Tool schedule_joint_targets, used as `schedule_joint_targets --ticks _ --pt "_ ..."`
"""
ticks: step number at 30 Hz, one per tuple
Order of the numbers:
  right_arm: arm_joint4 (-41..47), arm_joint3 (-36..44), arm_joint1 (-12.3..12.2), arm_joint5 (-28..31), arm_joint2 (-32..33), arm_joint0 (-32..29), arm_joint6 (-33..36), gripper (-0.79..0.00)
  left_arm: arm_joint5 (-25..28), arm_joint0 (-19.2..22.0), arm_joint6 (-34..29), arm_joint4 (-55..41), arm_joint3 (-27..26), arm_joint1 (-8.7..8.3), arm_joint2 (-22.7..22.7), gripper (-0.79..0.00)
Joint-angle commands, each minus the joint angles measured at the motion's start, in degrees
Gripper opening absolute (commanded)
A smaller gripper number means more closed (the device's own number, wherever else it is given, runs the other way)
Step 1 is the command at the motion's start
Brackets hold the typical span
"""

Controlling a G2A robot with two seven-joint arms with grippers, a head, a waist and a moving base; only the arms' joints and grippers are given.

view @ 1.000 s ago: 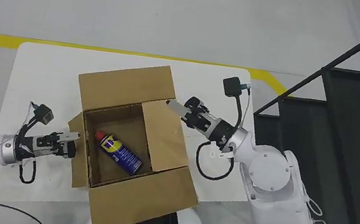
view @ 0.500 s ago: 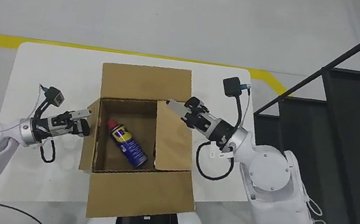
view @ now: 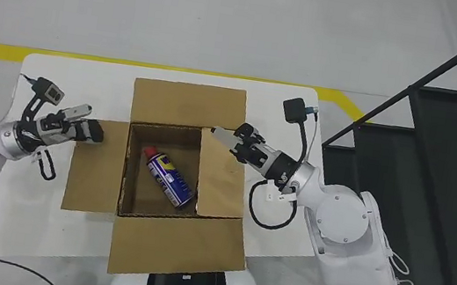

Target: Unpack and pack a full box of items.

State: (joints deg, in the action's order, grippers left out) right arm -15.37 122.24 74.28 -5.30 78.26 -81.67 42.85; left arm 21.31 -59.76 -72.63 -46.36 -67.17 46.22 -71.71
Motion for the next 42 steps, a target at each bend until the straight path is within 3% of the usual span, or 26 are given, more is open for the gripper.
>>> schedule_joint_targets --ticks 1,7,13,22,28,42 --pt "0.0 0.0 0.0 0.0 0.0 0.0 0.0 0.0 -1.03 -1.18 -2.41 -2.08 -2.68 -0.53 -2.73 0.0" --pt "-0.25 -0.04 -0.07 0.04 0.15 -0.37 -0.49 0.0 -3.72 -4.57 -6.34 -7.09 -11.6 -0.91 -6.01 0.0" --pt "-0.44 4.27 -1.04 -2.83 5.93 -3.57 3.17 0.0 -4.63 -4.42 -4.79 -6.53 -15.8 0.31 -1.8 0.0" --pt "18.46 10.07 -2.06 -4.08 18.65 -15.09 12.17 0.0 -4.84 2.12 -4.62 -4.98 -16.5 4.09 10.74 0.0" --pt "23.18 11.65 -2.74 -5.53 22.61 -23.3 18.49 0.0 -2.8 7.48 -3.02 -2.15 -13.2 7.29 18.93 0.0" --pt "24.5 11.44 -2.91 -5.13 23.08 -24.94 18.77 0.0 -3.35 7.32 -1.6 -1.05 -13.5 7.27 18.8 0.0"
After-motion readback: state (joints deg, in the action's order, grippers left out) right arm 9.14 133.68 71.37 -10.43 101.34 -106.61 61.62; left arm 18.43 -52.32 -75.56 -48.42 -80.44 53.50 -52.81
